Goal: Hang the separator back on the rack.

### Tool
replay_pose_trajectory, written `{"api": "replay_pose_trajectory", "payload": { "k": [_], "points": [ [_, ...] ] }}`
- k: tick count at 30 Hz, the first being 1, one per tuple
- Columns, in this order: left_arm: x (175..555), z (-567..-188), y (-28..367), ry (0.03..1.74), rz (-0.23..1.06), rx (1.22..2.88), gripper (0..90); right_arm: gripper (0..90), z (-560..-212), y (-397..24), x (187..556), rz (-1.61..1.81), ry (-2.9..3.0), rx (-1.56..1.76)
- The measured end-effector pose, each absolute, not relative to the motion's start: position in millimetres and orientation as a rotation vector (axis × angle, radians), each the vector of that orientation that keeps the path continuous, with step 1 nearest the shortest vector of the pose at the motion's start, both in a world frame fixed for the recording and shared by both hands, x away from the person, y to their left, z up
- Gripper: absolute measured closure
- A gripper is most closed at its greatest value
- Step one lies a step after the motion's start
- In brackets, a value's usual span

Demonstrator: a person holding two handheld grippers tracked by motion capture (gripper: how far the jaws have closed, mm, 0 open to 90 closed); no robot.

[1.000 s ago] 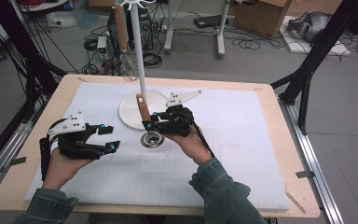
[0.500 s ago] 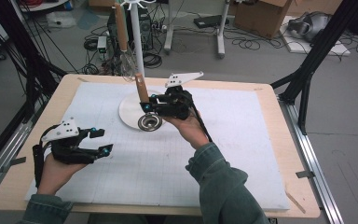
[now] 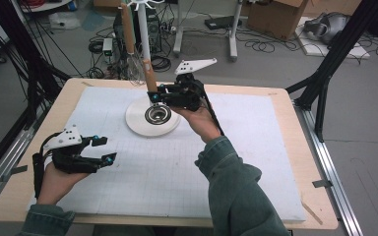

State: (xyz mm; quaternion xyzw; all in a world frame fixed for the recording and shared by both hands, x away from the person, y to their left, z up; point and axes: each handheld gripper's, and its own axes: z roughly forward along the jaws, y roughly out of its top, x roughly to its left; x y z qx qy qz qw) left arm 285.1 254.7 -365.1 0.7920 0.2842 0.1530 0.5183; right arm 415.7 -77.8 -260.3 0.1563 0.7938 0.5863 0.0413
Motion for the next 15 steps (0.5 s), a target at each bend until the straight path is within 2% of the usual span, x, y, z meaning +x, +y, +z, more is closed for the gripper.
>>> {"api": "replay_pose_trajectory", "payload": {
  "k": [15],
  "points": [
    [283.9, -368.3, 261.3, 0.7, 0.378, 1.902, 29.1, 71.1, -232.6, -71.9, 423.2, 1.802, 2.423, 0.437]
  ]
}}
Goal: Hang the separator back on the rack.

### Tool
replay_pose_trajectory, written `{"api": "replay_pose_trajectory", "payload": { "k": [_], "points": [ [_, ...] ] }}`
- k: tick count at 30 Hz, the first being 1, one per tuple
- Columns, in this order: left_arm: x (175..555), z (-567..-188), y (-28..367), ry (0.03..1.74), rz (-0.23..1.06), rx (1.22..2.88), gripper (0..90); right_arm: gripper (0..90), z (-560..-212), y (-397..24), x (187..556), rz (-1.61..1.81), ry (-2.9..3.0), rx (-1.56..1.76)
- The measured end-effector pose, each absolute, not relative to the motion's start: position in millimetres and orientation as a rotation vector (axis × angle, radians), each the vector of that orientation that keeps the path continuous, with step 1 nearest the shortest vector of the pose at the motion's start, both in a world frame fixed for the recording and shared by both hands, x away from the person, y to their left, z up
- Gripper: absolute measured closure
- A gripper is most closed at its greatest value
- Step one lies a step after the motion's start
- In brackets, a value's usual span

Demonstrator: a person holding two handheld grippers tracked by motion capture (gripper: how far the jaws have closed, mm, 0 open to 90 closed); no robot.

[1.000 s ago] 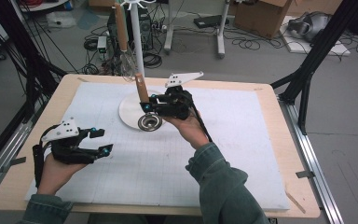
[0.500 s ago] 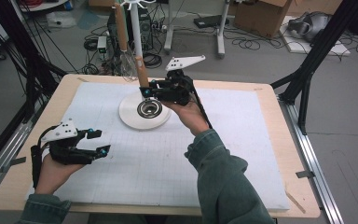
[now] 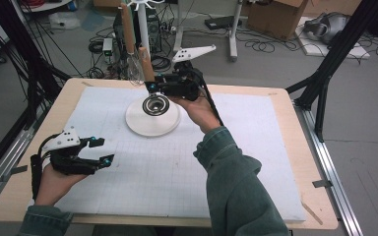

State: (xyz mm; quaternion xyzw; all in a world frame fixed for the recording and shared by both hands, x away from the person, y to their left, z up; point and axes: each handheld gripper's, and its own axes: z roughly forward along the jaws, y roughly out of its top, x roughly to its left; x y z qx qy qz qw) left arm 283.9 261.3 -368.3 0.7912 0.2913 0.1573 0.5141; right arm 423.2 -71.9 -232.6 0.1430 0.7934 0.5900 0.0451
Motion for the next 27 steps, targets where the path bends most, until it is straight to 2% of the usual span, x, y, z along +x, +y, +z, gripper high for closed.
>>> {"api": "replay_pose_trajectory", "payload": {
  "k": [27],
  "points": [
    [283.3, -368.1, 266.4, 0.712, 0.391, 1.903, 28.1, 71.1, -186.6, -58.3, 439.1, 1.792, 2.369, 0.444]
  ]
}}
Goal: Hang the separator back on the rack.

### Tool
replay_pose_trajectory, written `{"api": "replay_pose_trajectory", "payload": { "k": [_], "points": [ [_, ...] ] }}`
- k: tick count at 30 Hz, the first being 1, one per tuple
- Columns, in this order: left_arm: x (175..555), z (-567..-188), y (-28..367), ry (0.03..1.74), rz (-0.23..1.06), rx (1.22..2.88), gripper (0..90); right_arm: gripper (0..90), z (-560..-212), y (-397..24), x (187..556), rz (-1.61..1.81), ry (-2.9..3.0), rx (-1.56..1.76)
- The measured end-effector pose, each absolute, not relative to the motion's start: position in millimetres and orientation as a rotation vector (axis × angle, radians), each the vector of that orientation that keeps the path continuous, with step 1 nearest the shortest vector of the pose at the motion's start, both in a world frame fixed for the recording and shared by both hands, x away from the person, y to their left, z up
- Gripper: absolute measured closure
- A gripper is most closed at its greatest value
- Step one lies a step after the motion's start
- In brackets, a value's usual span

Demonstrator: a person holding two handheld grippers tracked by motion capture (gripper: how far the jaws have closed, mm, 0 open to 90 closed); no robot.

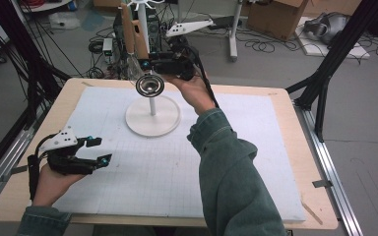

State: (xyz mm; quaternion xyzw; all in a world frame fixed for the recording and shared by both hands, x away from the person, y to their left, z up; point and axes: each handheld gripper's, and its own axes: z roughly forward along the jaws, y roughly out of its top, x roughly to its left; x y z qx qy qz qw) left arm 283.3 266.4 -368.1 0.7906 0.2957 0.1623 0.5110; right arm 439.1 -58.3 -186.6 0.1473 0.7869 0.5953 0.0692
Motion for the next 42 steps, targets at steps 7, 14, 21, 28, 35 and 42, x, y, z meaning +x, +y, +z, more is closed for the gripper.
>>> {"api": "replay_pose_trajectory", "payload": {
  "k": [7, 14, 21, 28, 35, 42],
  "points": [
    [283.2, -367.7, 269.6, 0.72, 0.395, 1.899, 28.0, 71.1, -176.1, -51.3, 447.6, 1.784, 2.35, 0.468],
    [282.6, -367.0, 271.7, 0.725, 0.405, 1.894, 27.9, 71.1, -165.9, -46.4, 455.6, 1.756, 2.344, 0.528],
    [281.6, -365.7, 274.2, 0.725, 0.412, 1.891, 27.9, 71.0, -165.7, -45.2, 462.4, 1.754, 2.331, 0.567],
    [281.0, -365.2, 275.8, 0.731, 0.412, 1.884, 27.9, 71.0, -168.8, -44.5, 467.8, 1.738, 2.321, 0.607],
    [280.9, -365.2, 276.9, 0.734, 0.415, 1.883, 27.9, 70.9, -173.0, -43.5, 472.3, 1.721, 2.319, 0.641],
    [281.2, -365.6, 277.4, 0.736, 0.416, 1.885, 27.9, 70.7, -175.2, -42.7, 473.3, 1.704, 2.319, 0.653]
  ]
}}
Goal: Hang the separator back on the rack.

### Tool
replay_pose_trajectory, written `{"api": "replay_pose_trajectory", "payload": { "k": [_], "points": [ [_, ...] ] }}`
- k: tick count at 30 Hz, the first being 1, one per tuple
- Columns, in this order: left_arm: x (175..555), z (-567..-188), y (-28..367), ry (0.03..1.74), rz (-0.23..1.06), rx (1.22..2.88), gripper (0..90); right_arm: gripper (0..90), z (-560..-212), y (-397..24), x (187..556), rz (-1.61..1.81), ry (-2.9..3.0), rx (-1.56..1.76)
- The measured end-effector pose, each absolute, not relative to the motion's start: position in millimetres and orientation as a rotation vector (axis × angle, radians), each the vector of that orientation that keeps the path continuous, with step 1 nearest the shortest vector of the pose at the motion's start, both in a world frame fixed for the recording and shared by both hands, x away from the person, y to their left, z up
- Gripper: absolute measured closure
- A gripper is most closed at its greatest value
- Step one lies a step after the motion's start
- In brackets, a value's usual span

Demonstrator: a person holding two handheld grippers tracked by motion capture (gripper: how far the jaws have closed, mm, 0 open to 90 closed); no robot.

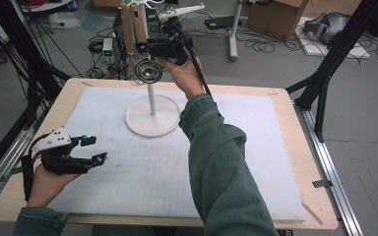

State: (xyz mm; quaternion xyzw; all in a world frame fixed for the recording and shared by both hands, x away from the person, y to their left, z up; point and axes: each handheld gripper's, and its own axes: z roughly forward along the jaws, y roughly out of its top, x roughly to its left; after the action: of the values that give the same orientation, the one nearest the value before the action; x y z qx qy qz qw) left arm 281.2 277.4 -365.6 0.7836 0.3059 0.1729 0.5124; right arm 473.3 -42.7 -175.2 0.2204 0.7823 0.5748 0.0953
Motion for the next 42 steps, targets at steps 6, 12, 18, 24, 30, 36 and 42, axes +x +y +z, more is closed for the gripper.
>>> {"api": "replay_pose_trajectory", "payload": {
  "k": [6, 12, 18, 24, 30, 36, 42],
  "points": [
    [280.8, -365.2, 277.0, 0.736, 0.416, 1.884, 27.9, 70.5, -177.6, -44.2, 474.8, 1.695, 2.313, 0.662],
    [281.3, -365.9, 277.5, 0.738, 0.414, 1.888, 27.8, 70.1, -177.4, -44.0, 474.7, 1.688, 2.309, 0.655],
    [281.3, -365.9, 277.9, 0.74, 0.413, 1.883, 27.7, 69.7, -177.4, -45.1, 475.3, 1.686, 2.305, 0.661],
    [281.1, -365.8, 278.0, 0.739, 0.413, 1.884, 27.7, 66.9, -177.9, -44.9, 475.5, 1.694, 2.297, 0.67],
    [281.1, -365.6, 278.7, 0.74, 0.415, 1.883, 27.5, 60.4, -178.9, -49.5, 474.7, 1.684, 2.289, 0.679],
    [282.1, -367.6, 277.6, 0.744, 0.405, 1.883, 26.8, 50.3, -183.3, -65.1, 469.2, 1.705, 2.283, 0.687],
    [283.3, -368.9, 276.9, 0.747, 0.39, 1.881, 25.6, 40.0, -188.2, -83.3, 459.3, 1.74, 2.283, 0.694]
  ]
}}
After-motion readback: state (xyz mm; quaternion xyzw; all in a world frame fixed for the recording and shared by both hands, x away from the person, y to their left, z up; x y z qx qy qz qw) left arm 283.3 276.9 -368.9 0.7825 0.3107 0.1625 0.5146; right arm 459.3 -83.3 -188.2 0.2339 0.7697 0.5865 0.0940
